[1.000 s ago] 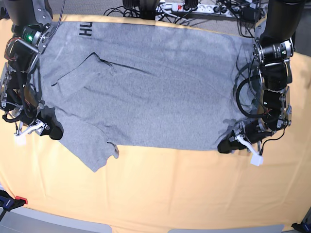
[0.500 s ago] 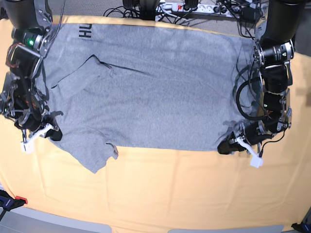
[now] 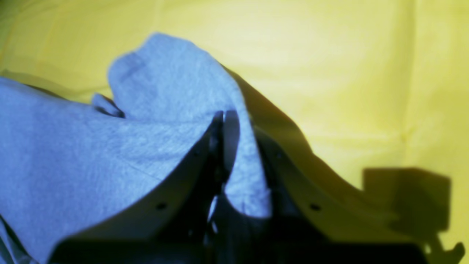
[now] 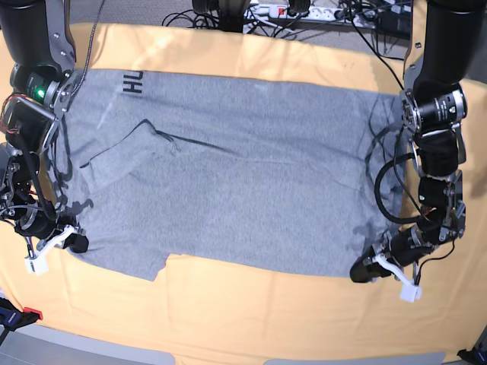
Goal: Layout the t-shirt on the table in an organized manner, then fold the t-shirt properly
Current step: 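Grasp the opposite shirt corners with both grippers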
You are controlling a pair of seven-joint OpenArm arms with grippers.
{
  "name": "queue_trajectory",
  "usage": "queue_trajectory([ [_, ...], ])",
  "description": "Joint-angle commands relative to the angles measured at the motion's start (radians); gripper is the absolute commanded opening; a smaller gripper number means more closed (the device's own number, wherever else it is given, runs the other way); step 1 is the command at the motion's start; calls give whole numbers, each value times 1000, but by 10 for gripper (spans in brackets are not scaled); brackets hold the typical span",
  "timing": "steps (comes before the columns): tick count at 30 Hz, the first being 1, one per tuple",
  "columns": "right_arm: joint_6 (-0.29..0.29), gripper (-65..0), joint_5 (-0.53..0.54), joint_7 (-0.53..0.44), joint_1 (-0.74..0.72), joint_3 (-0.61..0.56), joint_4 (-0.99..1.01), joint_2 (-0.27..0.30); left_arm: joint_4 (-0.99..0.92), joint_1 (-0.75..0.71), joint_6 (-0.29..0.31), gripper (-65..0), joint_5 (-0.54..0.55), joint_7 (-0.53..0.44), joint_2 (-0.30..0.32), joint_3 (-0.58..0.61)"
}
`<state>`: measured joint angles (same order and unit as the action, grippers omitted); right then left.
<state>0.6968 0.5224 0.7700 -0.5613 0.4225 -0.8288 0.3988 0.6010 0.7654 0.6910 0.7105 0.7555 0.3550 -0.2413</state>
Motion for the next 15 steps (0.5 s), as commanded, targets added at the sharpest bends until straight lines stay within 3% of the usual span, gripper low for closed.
queue_trajectory([
  [1, 1, -650, 16, -29, -37, 3, -16, 24, 17, 45, 7, -650, 23, -33, 13, -2],
  [6, 1, -650, 27, 29, -34, 3, -16, 25, 17, 27, 7, -650, 61, 27, 7, -1],
  [10, 1, -650, 50, 66, -34, 3, -17, 25, 17, 0, 7, -650, 200, 150, 9, -1],
  [15, 1, -650, 162, 181, 24, 2, -116, 22, 20, -9, 7, -650, 440, 390, 11, -1],
])
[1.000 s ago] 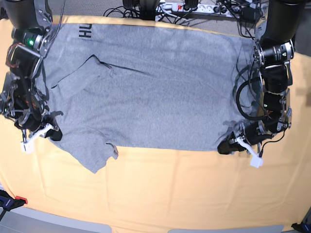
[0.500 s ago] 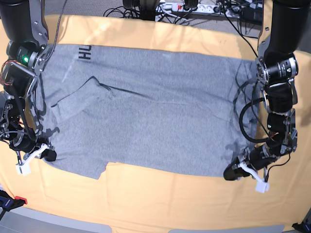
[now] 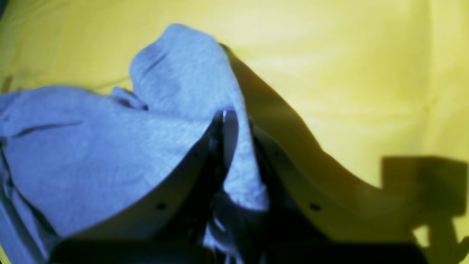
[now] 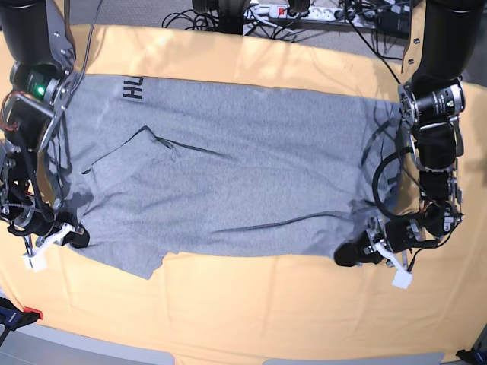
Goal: Layout the t-shirt on the table in an organized manner, then fold the t-shirt properly
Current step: 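Grasp the opposite shirt corners with both grippers, then fold the held shirt edge over toward the collar with both grippers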
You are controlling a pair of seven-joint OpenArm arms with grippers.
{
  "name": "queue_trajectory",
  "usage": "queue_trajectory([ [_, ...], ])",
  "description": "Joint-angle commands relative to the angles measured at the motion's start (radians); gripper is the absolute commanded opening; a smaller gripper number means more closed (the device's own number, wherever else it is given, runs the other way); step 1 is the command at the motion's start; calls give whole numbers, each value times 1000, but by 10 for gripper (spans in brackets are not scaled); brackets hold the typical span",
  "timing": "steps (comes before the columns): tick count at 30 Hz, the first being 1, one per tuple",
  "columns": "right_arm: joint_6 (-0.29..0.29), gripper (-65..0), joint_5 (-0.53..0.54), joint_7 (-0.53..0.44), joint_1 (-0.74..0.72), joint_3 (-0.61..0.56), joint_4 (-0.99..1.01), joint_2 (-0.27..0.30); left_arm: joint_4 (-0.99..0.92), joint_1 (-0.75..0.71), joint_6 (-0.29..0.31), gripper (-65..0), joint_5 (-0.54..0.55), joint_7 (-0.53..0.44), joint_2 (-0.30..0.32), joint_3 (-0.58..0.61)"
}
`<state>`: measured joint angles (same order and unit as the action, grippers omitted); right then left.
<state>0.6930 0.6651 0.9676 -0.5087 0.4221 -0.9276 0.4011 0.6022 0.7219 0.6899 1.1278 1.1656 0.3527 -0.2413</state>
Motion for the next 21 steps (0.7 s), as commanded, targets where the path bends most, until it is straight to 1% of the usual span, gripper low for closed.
queue_trajectory([
  [1, 5, -650, 19, -11, -6, 2, -53, 19, 20, 35, 8, -650, 68, 24, 14, -1],
  [4, 5, -650, 19, -8, 77, -8, -171, 20, 20, 35, 8, -650, 186, 137, 17, -1],
  [7, 5, -650, 19, -4, 166, -34, -290, 20, 20, 34, 8, -650, 270, 229, 19, -1],
  [11, 5, -650, 18, -2, 265, -44, -415, 23, 20, 26, 8, -650, 311, 231, 29, 2],
  [14, 5, -650, 16, -2, 317, -42, -480, 47, 20, 21, 8, -650, 323, 231, 71, 39],
  [17, 5, -650, 16, -8, 328, -42, -500, 80, 20, 21, 8, -650, 334, 231, 117, 88],
  [21, 5, -650, 16, -36, 319, -41, -499, 98, 20, 21, 8, -650, 348, 231, 145, 136],
])
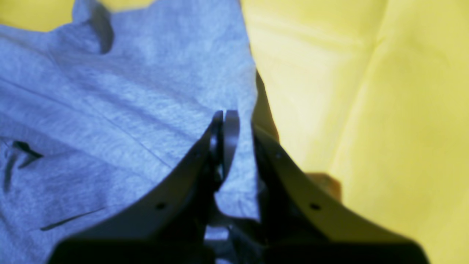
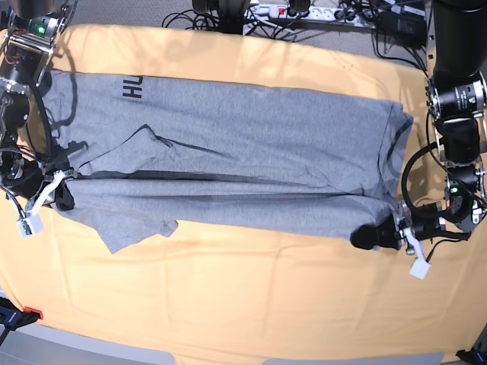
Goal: Layout the t-shirt on the table in an organized manner, then fold the t-shirt properly
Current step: 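Fold the held shirt edge over toward the collar with both grippers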
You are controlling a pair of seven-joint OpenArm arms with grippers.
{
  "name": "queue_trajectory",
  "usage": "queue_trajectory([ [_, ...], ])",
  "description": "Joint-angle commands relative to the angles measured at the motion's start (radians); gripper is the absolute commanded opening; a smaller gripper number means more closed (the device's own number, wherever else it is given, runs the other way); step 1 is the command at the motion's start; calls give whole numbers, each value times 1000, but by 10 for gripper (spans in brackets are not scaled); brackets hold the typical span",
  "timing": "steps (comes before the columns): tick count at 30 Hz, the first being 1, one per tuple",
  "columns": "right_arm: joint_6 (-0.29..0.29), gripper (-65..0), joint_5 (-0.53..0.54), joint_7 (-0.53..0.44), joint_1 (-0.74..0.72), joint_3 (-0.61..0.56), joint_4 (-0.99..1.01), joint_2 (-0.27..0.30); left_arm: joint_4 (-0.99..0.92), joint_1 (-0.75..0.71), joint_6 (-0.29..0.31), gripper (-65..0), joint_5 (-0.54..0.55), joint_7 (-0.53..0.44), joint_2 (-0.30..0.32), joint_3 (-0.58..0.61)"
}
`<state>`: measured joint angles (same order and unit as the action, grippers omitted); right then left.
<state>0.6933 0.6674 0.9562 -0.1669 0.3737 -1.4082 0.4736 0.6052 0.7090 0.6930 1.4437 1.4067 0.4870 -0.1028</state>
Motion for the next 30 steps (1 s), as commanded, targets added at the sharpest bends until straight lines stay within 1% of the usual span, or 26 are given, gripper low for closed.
queue_trajectory([
  [1, 5, -650, 13, -25, -27, 8, -19, 26, 18, 34, 5, -650, 36, -10, 13, 5],
  [5, 5, -650, 18, -29, -29, 8, -19, 25, 17, 34, 5, -650, 40, -10, 12, 10],
  [6, 5, -650, 25, -14, -27, 8, -19, 24, 18, 34, 5, -650, 40, -10, 12, 10],
  [9, 5, -650, 92, 54, -27, 8, -19, 23, 17, 30, 5, -650, 40, -10, 17, 10],
  [11, 5, -650, 114, 67, -27, 8, -19, 23, 18, 31, 5, -650, 40, -10, 20, 10],
  [15, 5, -650, 114, 79, -27, 8, -19, 23, 18, 30, 5, -650, 40, -10, 26, 11],
  [19, 5, -650, 110, 81, -27, 8, -19, 23, 35, 21, 5, -650, 40, -10, 47, 11],
  [22, 5, -650, 111, 77, -27, 8, -19, 23, 133, -25, 5, -650, 40, -10, 67, 13],
  [24, 5, -650, 110, 77, -27, 8, -18, 23, 235, -76, 5, -650, 40, -10, 80, 27],
  [28, 5, -650, 110, 77, -25, 8, -18, 23, 488, -224, 5, -650, 40, -10, 97, 39],
  [30, 5, -650, 110, 78, -24, 8, -18, 22, 584, -292, 5, -650, 40, -10, 107, 33],
])
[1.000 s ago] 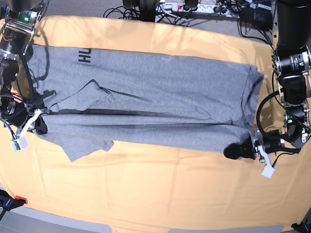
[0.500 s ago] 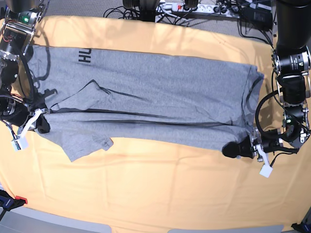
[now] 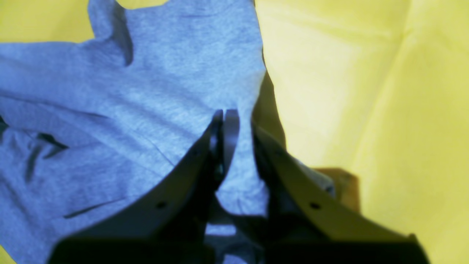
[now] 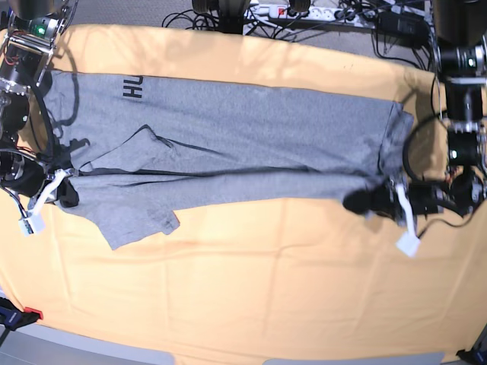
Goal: Layout the t-shirt on the table in an organized manner, then fold the t-shirt properly
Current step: 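Fold the held shirt edge over toward the collar with both grippers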
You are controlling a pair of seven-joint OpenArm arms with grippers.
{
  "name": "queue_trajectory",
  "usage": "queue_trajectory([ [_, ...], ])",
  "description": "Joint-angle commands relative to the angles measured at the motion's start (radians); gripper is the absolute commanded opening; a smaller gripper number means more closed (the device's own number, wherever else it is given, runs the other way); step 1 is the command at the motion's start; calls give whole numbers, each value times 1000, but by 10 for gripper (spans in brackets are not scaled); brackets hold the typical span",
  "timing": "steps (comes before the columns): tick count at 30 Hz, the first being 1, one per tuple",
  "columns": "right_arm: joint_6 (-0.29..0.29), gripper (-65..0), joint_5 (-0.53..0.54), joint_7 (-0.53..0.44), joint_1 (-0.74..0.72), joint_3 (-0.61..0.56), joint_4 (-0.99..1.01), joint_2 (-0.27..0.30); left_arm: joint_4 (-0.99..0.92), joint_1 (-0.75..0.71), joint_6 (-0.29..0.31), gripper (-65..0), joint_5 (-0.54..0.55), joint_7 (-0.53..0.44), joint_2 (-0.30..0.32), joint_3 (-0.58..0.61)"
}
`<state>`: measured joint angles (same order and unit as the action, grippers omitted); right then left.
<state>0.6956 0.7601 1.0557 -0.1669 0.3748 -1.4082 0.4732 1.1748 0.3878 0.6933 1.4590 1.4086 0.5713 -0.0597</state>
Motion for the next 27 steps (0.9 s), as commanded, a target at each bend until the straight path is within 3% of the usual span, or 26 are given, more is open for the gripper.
queue_trajectory([
  [1, 3, -650, 18, -21, -22, 6, -18, 23, 45, 3, 5, -650, 25, -12, 31, -15],
  [11, 3, -650, 17, 0, -19, 6, -18, 23, 79, -53, 5, -650, 25, -12, 117, -100],
  [27, 3, -650, 22, 90, -2, 5, -18, 28, 79, -201, 5, -650, -4, -12, 121, -100],
])
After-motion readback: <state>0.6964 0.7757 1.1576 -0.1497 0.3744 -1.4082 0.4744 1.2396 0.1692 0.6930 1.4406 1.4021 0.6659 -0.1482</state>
